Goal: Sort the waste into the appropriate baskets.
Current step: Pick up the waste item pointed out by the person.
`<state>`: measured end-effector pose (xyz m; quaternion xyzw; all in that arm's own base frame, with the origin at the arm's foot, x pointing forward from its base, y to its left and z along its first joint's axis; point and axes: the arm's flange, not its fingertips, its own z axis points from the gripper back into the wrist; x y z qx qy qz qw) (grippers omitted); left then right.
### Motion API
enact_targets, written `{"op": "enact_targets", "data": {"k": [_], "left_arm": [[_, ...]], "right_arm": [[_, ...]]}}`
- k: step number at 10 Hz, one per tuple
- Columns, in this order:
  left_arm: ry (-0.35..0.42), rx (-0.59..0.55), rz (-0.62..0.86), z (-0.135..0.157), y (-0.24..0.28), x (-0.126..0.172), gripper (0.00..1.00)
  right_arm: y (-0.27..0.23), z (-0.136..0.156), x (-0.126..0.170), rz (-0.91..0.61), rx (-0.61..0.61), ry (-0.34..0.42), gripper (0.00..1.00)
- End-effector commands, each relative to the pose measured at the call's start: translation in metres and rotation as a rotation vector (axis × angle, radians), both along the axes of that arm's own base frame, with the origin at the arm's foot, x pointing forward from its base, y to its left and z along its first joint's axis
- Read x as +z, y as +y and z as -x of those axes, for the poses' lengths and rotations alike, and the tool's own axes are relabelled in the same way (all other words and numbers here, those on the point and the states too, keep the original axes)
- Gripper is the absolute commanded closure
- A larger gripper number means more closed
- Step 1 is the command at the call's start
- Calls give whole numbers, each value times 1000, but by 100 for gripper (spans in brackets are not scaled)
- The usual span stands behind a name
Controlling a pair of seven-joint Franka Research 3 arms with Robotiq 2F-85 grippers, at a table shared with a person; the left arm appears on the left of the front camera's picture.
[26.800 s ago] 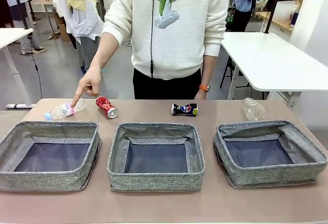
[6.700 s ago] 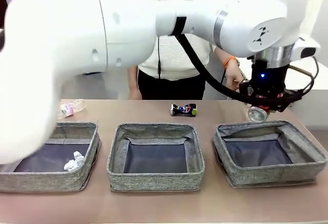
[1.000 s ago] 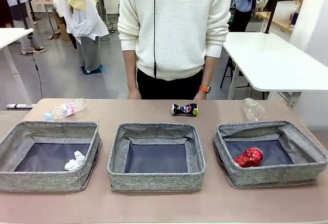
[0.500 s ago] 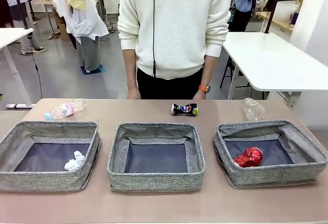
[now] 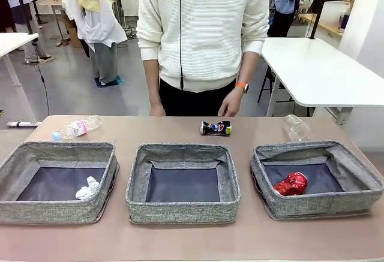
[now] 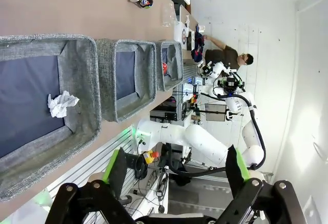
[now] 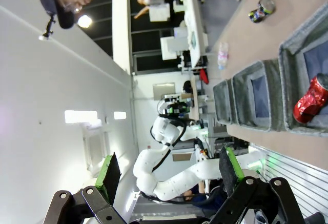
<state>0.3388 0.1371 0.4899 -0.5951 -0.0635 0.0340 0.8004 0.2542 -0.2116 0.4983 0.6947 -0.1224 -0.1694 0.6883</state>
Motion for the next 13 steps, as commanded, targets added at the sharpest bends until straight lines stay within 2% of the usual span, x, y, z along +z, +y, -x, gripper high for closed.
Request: {"op": "enact_targets", "data": {"k": [1,12,13], "left_arm": [[-3,12,13,-1,1,3,0],[-3,12,13,-1,1,3,0],[-3,12,13,-1,1,3,0]], "right_arm": [[2,1,1,3,0,-3,0],[0,0,0,0,0,0,0],[29,-37,9,148,107,-52,0]]}}
